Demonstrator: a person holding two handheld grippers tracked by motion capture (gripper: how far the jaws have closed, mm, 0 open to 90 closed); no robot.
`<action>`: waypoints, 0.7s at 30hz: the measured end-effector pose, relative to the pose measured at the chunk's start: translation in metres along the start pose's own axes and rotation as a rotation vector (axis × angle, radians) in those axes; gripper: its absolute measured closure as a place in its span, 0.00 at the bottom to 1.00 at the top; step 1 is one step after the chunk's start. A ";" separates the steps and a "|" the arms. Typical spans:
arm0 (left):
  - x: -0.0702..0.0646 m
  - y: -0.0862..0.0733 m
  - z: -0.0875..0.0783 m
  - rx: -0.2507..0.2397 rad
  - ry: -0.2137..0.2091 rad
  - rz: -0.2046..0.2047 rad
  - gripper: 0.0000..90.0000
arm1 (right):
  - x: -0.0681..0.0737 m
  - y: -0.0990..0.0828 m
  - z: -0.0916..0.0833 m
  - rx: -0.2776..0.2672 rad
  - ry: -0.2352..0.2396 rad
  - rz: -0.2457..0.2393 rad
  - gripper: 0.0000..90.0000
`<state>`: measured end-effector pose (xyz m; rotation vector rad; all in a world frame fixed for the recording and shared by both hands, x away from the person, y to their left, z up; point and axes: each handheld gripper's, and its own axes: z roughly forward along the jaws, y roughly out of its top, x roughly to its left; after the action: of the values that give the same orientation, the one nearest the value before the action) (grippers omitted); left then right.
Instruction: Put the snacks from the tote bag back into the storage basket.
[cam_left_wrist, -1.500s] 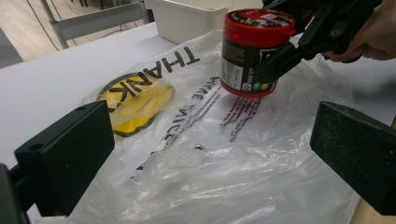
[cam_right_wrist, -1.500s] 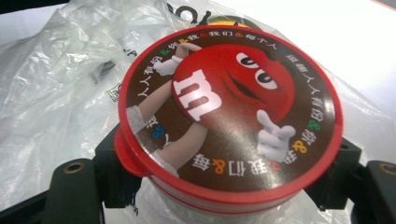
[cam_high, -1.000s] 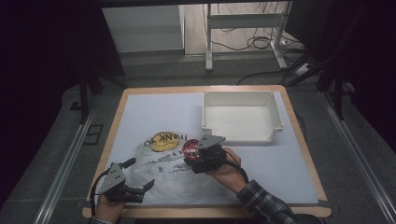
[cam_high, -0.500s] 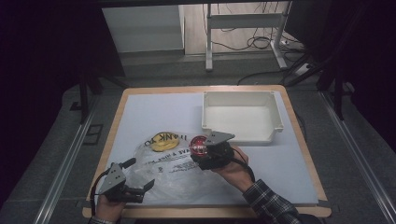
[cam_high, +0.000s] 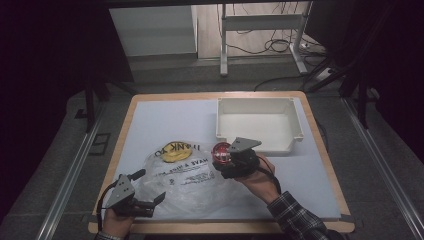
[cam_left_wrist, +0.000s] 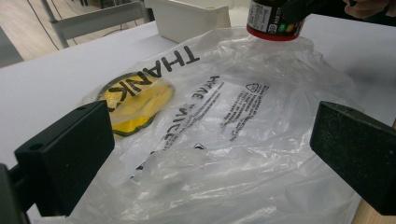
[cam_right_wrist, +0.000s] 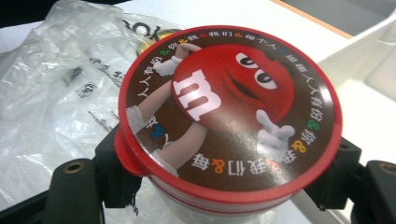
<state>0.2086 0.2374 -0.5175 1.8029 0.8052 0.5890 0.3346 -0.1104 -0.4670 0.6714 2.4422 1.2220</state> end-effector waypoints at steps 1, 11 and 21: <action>0.000 0.000 0.000 0.000 0.000 0.000 0.00 | -0.002 -0.001 -0.001 0.001 -0.005 0.001 0.29; 0.000 0.000 0.000 0.001 0.001 0.000 0.00 | -0.017 -0.005 -0.011 0.007 -0.035 0.017 0.29; 0.000 0.000 0.000 0.000 0.001 0.000 0.00 | -0.033 -0.009 -0.016 0.005 -0.067 0.037 0.29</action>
<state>0.2087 0.2374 -0.5175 1.8028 0.8062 0.5901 0.3523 -0.1436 -0.4625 0.7495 2.3889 1.1881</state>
